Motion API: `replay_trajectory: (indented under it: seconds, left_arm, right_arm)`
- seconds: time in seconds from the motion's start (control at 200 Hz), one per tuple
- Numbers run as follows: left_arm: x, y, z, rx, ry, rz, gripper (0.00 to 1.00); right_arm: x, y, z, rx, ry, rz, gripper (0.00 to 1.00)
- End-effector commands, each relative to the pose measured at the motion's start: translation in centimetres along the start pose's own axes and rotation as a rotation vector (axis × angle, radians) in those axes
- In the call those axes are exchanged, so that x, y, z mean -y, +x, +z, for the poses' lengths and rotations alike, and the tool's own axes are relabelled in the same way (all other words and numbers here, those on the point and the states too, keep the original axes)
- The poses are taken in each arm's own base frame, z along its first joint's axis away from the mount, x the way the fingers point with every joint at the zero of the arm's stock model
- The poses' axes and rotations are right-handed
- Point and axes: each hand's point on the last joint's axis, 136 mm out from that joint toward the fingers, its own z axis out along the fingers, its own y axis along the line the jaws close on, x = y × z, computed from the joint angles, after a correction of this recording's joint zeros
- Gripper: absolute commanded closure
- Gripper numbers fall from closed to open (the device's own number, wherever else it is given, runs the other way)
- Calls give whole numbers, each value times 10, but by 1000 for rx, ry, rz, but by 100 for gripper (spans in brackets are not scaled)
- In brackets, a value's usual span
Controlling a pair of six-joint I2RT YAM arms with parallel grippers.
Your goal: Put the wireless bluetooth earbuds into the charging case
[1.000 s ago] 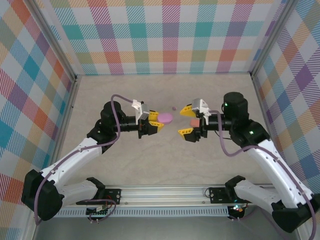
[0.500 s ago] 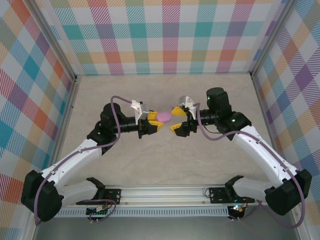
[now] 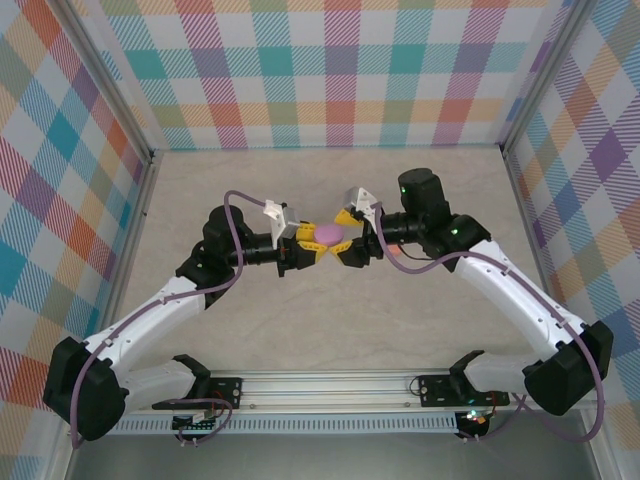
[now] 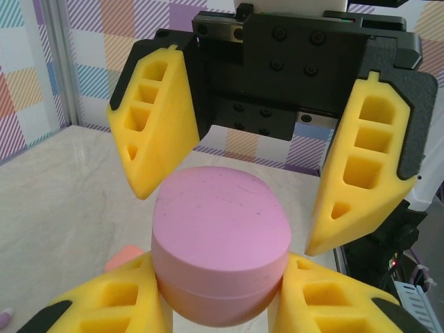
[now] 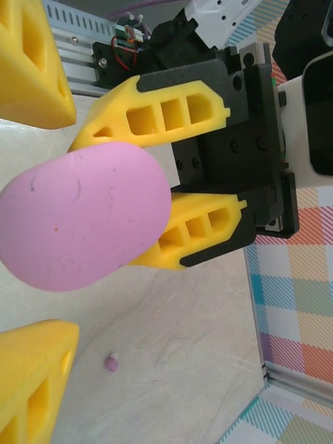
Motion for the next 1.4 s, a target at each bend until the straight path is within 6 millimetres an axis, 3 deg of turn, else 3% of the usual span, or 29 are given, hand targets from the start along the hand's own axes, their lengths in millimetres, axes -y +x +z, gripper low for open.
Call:
replay_trajectory:
  seconds: [0.0, 0.5, 0.995, 1.395]
  left_arm:
    - [9, -10, 1, 32, 41, 35, 83]
    - [16, -10, -2, 29, 52, 38, 83]
    - [21, -9, -4, 28, 57, 44, 84]
    - [19, 0, -6, 17, 28, 49, 84]
  right_arm:
    - [2, -12, -3, 14, 17, -39, 27]
    - [13, -13, -4, -18, 66, -18, 30]
    - [30, -27, -10, -13, 136, -12, 30]
    - [45, -21, -7, -39, 176, 82, 30]
